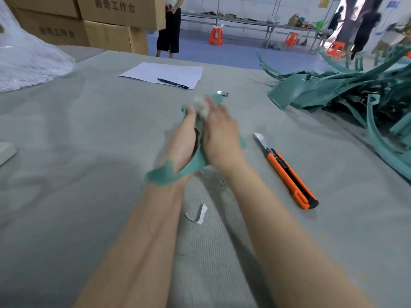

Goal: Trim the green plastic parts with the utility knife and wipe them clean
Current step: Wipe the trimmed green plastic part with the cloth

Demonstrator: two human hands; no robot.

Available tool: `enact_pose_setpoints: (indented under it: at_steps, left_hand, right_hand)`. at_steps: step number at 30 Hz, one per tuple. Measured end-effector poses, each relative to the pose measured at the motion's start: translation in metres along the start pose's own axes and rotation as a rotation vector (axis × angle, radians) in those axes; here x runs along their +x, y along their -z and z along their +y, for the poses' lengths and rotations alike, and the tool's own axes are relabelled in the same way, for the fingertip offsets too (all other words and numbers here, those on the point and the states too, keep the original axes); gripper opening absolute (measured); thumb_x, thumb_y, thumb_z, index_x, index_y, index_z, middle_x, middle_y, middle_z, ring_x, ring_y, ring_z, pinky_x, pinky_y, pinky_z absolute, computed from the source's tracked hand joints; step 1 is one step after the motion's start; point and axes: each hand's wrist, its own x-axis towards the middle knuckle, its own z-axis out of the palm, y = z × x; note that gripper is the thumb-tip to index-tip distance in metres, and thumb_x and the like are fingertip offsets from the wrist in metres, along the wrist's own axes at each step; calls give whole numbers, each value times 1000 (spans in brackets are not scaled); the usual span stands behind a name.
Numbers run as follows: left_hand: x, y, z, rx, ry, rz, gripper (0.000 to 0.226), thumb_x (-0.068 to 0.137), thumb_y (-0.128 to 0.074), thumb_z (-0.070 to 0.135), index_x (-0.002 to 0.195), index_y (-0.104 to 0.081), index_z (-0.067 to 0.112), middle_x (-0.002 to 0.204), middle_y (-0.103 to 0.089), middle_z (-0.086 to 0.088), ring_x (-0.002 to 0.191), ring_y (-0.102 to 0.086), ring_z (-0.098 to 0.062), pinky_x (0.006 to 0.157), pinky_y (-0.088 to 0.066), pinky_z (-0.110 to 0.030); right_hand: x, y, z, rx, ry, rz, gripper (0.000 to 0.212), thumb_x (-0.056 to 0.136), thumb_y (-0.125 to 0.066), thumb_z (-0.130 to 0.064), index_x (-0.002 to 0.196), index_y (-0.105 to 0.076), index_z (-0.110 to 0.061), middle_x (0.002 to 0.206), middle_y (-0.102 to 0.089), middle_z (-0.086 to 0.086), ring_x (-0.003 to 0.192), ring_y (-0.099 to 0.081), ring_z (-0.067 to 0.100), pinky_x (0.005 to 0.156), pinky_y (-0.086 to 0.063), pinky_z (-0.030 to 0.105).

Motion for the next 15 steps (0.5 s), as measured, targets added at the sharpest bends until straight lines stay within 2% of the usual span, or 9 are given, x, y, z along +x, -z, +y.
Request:
enact_pose_setpoints:
  at_steps: [1, 3, 5, 7, 9, 10, 12, 13, 15]
  left_hand:
    - [3, 3, 1, -33, -3, 26, 48, 103, -26, 45, 98, -63, 15, 77, -74, 4, 71, -70, -6, 63, -56, -16]
    - [4, 5, 1, -87, 12, 53, 47, 102, -29, 46, 97, -65, 16, 82, -74, 3, 83, -68, -6, 76, -52, -16]
    - [3, 5, 0, -12, 54, 73, 46, 103, -29, 46, 114, -64, 17, 105, -72, 1, 103, -63, -11, 95, -47, -23]
    - [0, 1, -2, 149, 53, 39, 53, 102, -27, 51, 137, -50, 19, 135, -57, -2, 126, -52, -20, 108, -37, -30]
    - [-1, -2, -3, 274, 31, 88, 58, 100, -24, 55, 142, -44, 19, 143, -50, -1, 127, -51, -19, 103, -41, -28]
    - [-3, -4, -1, 177, 63, 44, 56, 101, -25, 53, 139, -48, 19, 140, -54, -1, 122, -56, -17, 99, -46, -28]
    - [0, -1, 1, -36, 70, 45, 51, 102, -28, 48, 131, -55, 17, 133, -60, -3, 119, -58, -16, 100, -46, -29]
    - [2, 1, -1, -121, 58, 55, 49, 102, -29, 48, 123, -59, 15, 127, -63, -4, 119, -57, -15, 99, -47, -28]
    - [0, 4, 0, -118, 38, 71, 47, 102, -30, 49, 104, -63, 16, 115, -66, -1, 110, -60, -14, 90, -49, -23]
  right_hand:
    - [-16, -7, -5, 52, 87, -28, 53, 99, -35, -10, 151, -28, -15, 158, -26, -2, 147, -18, 22, 115, -15, 44]
    - [-30, -12, -6, 103, 177, -33, 53, 99, -37, -9, 151, -30, -21, 159, -23, -7, 148, -13, 21, 116, -7, 45]
    - [-12, -7, 3, 15, 60, -12, 50, 102, -32, -16, 152, -26, -22, 161, -18, -10, 149, -11, 18, 117, -6, 48]
    - [18, 7, 14, -28, -178, -14, 48, 105, -24, -23, 153, -21, -20, 162, -12, -11, 149, -8, 17, 118, -9, 51]
    - [34, 17, 17, -29, -276, 3, 48, 105, -22, -24, 152, -21, -16, 162, -14, -6, 148, -10, 19, 117, -14, 51]
    - [33, 16, 11, -35, -258, 21, 48, 105, -24, -23, 152, -22, -13, 161, -19, -2, 147, -14, 20, 116, -19, 49]
    - [10, 4, -3, -4, -91, -2, 49, 102, -30, -17, 151, -26, -11, 157, -28, 5, 144, -22, 23, 112, -23, 46]
    - [-7, -5, -9, 50, 8, -39, 50, 101, -32, -14, 151, -28, -13, 158, -28, 2, 145, -21, 23, 113, -19, 46]
    - [-34, -12, -9, 131, 130, -82, 52, 100, -34, -11, 151, -30, -18, 159, -25, -5, 148, -15, 20, 116, -9, 47]
